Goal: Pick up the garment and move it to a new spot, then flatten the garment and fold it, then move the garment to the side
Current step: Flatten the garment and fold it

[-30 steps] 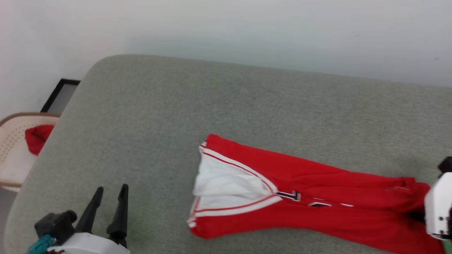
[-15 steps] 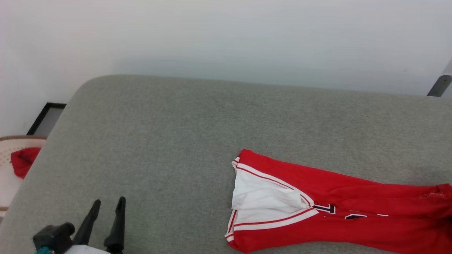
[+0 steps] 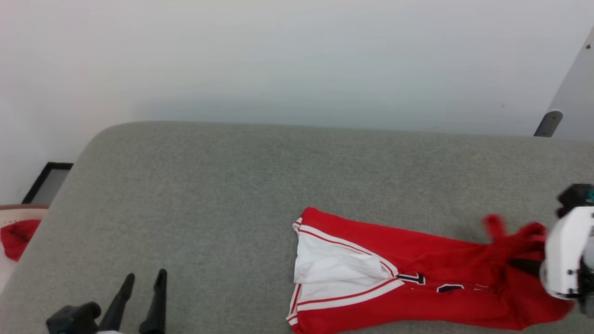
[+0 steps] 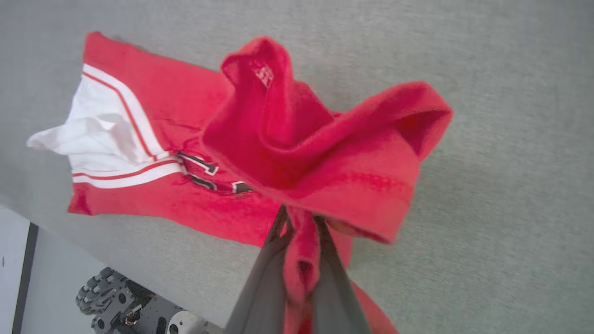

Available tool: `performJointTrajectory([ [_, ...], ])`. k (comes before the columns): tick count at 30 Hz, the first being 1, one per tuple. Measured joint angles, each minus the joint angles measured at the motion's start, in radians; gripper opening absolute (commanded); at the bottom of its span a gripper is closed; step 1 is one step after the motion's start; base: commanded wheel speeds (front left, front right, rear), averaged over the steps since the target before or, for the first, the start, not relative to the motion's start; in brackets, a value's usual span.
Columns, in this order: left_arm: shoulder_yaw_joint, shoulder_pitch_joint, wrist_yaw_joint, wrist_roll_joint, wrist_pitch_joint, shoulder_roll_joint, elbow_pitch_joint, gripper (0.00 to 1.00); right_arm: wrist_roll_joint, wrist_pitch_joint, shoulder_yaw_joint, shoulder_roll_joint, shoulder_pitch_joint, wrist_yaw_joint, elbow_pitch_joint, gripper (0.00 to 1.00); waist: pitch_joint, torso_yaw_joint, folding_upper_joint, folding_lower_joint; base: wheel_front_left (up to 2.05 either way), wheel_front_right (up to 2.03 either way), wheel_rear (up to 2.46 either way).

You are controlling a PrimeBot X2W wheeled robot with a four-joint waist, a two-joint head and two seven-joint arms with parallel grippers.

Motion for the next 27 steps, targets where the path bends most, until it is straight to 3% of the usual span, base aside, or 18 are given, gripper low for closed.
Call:
performJointTrajectory([
  [6, -0.013, -0.008, -0.006, -0.001, 0.003, -0.012, 0.01, 1.0, 0.021, 0.0, 0.063, 0.049, -0.003, 0.0, -0.087, 0.0, -0.007, 0.027, 0.0, 0.0, 0.0, 0.0, 0.0],
  [11, -0.039, -0.032, -0.016, 0.001, 0.005, -0.03, 0.024, 1.0, 0.01, -0.031, 0.109, 0.132, -0.033, 0.0, -0.092, 0.0, -0.009, 0.062, 0.0, 0.0001, 0.0, 0.0, 0.0],
  [20, -0.087, -0.09, -0.045, 0.012, 0.014, -0.064, 0.063, 1.0, -0.054, -0.106, 0.171, 0.285, -0.118, 0.0, 0.022, 0.0, -0.004, 0.144, 0.0, 0.0, 0.0, 0.0, 0.0],
  [27, -0.113, -0.137, -0.065, 0.017, 0.013, -0.092, 0.106, 1.0, -0.087, -0.181, 0.212, 0.364, -0.18, 0.0, 0.165, 0.0, 0.01, 0.211, 0.0, 0.0001, 0.0, 0.0, 0.0],
])
